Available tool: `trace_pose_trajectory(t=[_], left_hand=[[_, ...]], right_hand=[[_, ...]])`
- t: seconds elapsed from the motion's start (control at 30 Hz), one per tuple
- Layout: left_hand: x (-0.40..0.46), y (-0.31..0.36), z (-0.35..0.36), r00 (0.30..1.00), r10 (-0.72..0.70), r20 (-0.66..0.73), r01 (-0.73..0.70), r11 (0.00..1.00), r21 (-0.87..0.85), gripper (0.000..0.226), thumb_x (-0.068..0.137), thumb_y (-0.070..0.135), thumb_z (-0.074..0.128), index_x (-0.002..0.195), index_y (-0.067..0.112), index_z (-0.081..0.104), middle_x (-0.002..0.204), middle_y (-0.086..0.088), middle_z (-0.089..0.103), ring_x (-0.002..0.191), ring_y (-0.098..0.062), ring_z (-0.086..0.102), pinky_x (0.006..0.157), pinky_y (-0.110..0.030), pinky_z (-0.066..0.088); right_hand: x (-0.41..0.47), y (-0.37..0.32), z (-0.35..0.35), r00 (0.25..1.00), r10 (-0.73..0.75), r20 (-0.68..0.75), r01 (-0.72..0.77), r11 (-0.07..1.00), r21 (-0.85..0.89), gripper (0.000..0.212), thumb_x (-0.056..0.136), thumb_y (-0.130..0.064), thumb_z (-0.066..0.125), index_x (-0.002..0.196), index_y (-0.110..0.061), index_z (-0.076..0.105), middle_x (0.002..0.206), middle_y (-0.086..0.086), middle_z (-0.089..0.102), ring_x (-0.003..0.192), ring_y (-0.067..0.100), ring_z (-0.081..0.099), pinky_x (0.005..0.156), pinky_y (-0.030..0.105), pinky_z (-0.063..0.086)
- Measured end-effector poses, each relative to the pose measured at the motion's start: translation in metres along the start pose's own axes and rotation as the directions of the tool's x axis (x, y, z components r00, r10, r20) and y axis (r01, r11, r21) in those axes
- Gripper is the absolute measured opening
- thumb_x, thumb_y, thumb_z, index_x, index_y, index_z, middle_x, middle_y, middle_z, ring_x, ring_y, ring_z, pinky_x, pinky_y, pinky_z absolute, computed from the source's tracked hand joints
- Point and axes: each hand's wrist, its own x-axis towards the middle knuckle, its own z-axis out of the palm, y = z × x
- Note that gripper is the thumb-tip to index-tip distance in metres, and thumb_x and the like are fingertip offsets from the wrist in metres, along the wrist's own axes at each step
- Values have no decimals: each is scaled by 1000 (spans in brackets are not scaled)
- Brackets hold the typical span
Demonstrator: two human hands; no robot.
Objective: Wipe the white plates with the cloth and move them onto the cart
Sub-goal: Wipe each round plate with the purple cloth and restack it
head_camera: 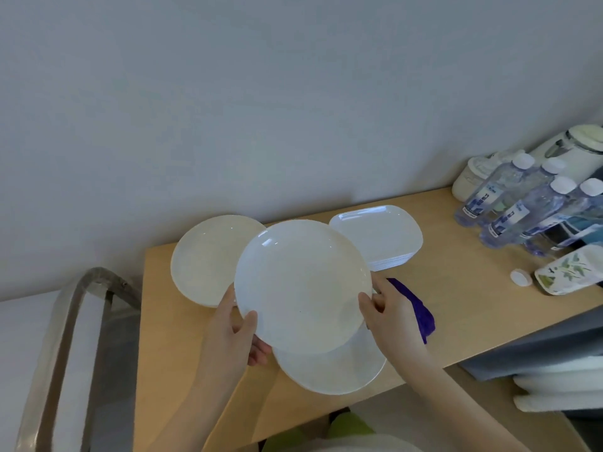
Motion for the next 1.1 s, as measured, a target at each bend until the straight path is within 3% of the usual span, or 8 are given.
trace_pose_trajectory(t=[0.17,0.3,0.43,0.53,0.77,0.87,0.97,1.1], left_hand=[[-20,-21,21,991,-100,88,101,995,-10,46,100,11,42,119,52,36,51,-11,63,41,-18,55,41,-24,44],[-21,-29,27,983,-137,119,133,990,38,43,100,12,41,118,51,34,52,-11,63,43,-19,55,44,-26,44],[-16,-29,30,986,-112,124,99,989,108,39,100,14,41,120,47,35,53,-10,63,42,-16,55,44,-23,45],[-12,-31,31,984,-123,128,105,985,136,38,100,14,41,126,41,37,53,-9,63,41,-15,55,43,-21,45],[-11,-35,33,979,-161,128,142,979,146,43,100,11,41,136,34,37,51,-11,62,40,-16,54,41,-20,43],[-10,-35,34,981,-154,119,133,977,167,42,99,12,43,137,31,38,51,-10,62,40,-14,55,41,-18,44],[-10,-36,35,982,-150,117,129,978,166,42,99,12,43,137,29,40,50,-9,61,40,-14,54,41,-18,43],[-10,-38,35,985,-135,108,117,981,153,42,99,10,41,135,31,41,50,-11,61,39,-15,53,40,-18,42]], right_hand=[[-31,29,-12,999,24,31,-24,1000,-9,42,94,-13,49,122,-45,50,52,0,34,49,10,31,50,23,30],[-40,44,-11,996,76,52,-72,994,-77,46,95,-14,48,135,-36,44,49,-5,31,47,8,30,49,22,29],[-42,45,-7,981,178,71,-171,981,-91,63,96,-16,48,151,-26,18,50,-4,39,48,8,40,52,26,37],[-43,42,-5,972,225,69,-216,970,-111,67,96,-17,48,152,-23,12,53,-4,44,51,10,46,56,29,45],[-43,40,-4,966,256,40,-239,941,-237,65,95,-20,48,150,-21,14,65,-8,48,62,13,55,62,34,51],[-42,43,-3,964,260,47,-230,913,-336,64,96,-27,45,150,-22,10,71,-8,52,65,12,57,60,32,49],[-35,45,-9,958,280,63,-232,885,-404,58,98,-39,41,148,-21,16,76,-5,59,73,17,61,68,34,52],[-12,55,-32,970,194,-150,-242,854,-461,43,95,-45,43,134,-27,38,95,-6,57,88,19,57,68,35,49]])
